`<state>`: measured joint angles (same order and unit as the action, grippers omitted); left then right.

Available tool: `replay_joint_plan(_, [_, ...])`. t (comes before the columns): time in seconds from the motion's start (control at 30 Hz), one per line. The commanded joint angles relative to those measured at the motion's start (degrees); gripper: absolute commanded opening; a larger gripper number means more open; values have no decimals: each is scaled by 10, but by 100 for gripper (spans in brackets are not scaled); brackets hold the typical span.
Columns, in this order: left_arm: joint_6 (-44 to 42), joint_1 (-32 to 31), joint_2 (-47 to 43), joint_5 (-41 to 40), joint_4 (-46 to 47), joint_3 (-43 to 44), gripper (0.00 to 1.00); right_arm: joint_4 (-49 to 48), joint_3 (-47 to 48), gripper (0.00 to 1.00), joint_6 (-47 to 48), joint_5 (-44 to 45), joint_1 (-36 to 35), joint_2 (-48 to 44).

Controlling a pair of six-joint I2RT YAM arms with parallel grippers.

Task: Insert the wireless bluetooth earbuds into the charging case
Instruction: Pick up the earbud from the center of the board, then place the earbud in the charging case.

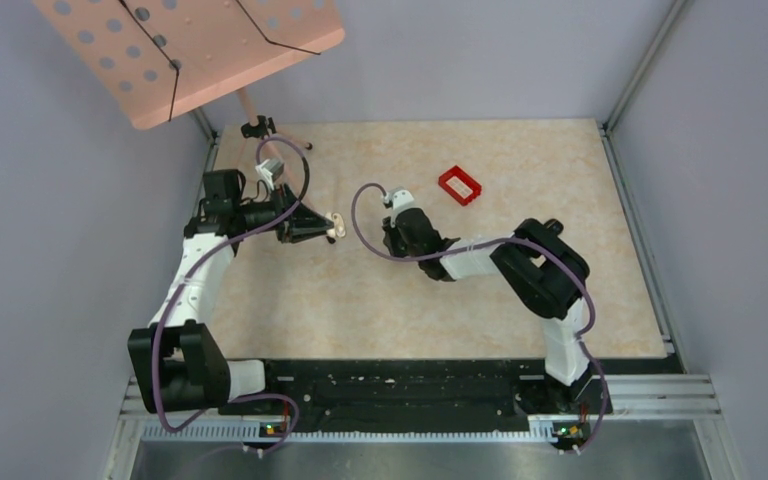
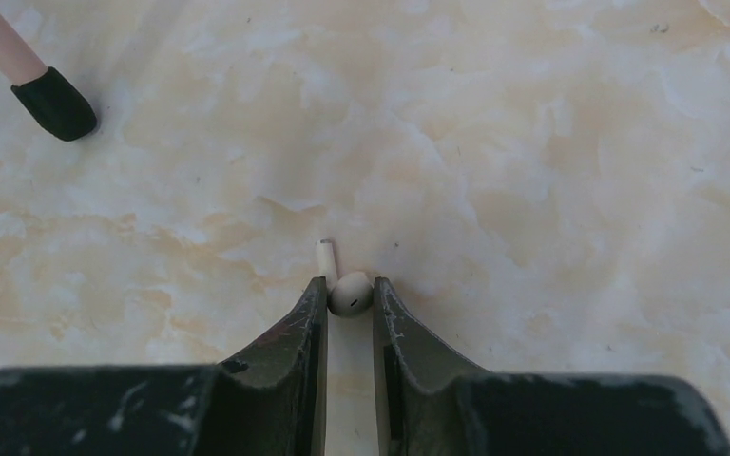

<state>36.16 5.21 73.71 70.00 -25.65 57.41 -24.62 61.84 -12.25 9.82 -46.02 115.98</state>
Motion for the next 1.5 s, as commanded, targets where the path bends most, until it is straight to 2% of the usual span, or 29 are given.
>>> replay_joint_plan(0.0, [-11, 2, -19, -1, 10, -9, 0, -8, -32, 6, -9, 0, -7, -63])
replay_joint_plan(0.13, [-28, -13, -16, -14, 3, -20, 0, -6, -70, 2, -19, -7, -7, -124])
replay_joint_plan(0.27, [-100, -58, -2, -59, -46, -22, 0, 21, -121, 0, -29, -31, -4, -205])
replay_joint_plan(0.5, [-114, -182, 21, -107, 38, -33, 0, 156, -207, 0, -62, -89, 7, -399])
replay_joint_plan(0.67, [-104, -223, 6, -106, 125, -63, 0, 312, -219, 0, -84, -119, 11, -537])
replay_joint_plan(0.83, [-127, -255, 12, -127, 184, -86, 0, 409, -216, 0, -142, -141, 11, -634])
replay_joint_plan(0.97, [-143, -280, 21, -145, 226, -97, 0, 418, -213, 0, -206, -190, 11, -665])
replay_joint_plan(1.1, [-159, -298, 32, -141, 245, -100, 0, 438, -186, 0, -271, -225, 11, -644])
replay_joint_plan(1.33, [-158, -309, 22, -165, 281, -117, 0, 468, -129, 0, -357, -218, 11, -611])
replay_joint_plan(1.47, [-115, -312, 7, -182, 355, -149, 0, 471, -121, 0, -407, -212, 13, -592])
